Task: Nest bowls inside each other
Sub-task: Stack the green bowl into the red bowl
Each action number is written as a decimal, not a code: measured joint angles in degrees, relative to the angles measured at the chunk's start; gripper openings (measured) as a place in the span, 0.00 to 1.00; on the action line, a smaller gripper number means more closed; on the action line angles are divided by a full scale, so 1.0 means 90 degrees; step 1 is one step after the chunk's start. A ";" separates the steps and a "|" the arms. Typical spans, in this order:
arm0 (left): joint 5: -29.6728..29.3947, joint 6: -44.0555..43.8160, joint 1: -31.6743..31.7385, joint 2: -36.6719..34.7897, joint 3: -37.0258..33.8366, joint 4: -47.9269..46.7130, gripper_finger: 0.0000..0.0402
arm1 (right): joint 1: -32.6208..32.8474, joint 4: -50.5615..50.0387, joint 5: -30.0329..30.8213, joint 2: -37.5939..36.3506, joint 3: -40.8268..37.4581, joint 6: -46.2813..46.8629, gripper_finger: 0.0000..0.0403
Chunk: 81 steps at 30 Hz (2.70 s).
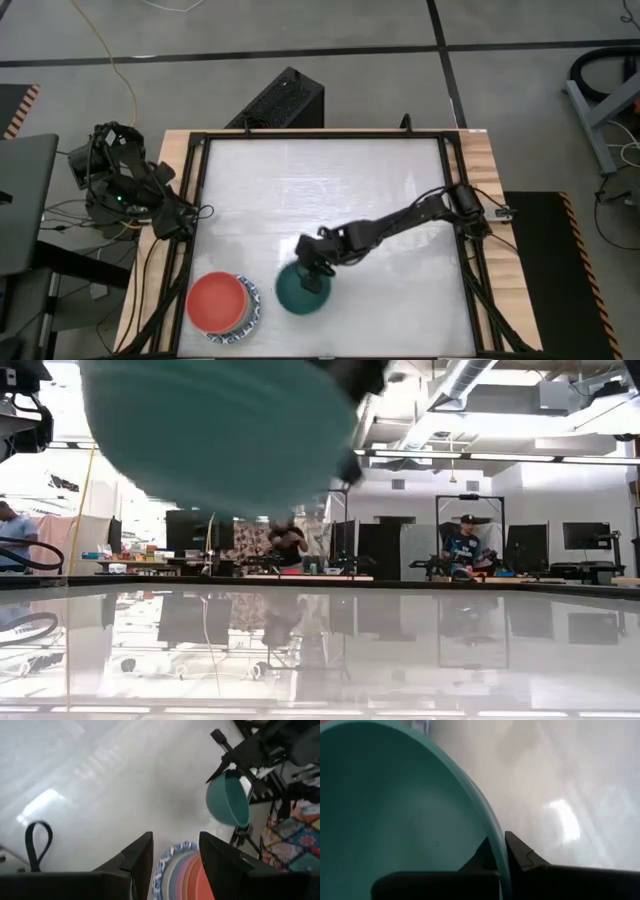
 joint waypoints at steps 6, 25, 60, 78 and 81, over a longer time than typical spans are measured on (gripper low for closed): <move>-0.0472 0.0135 0.0000 0.0000 0.0000 -0.0018 0.37 | -0.0475 0.0232 0.0423 -0.0002 0.0966 0.0009 0.03; -0.1557 0.0757 0.0000 0.0000 0.0000 -0.0021 0.37 | -0.0731 0.3388 0.1607 0.0060 0.1933 0.0215 0.03; -0.0983 0.0864 0.0000 -0.0005 -0.0002 -0.0021 0.37 | 0.0114 0.2451 0.1749 0.2074 0.4569 0.0936 0.03; -0.1055 0.1206 -0.0002 -0.0034 -0.0002 -0.0021 0.37 | 0.0095 0.3137 0.0910 0.3023 0.4753 0.1733 0.03; -0.1057 0.1211 0.0000 -0.0034 -0.0002 -0.0021 0.37 | 0.0079 0.3104 0.0692 0.2998 0.4776 0.1721 0.03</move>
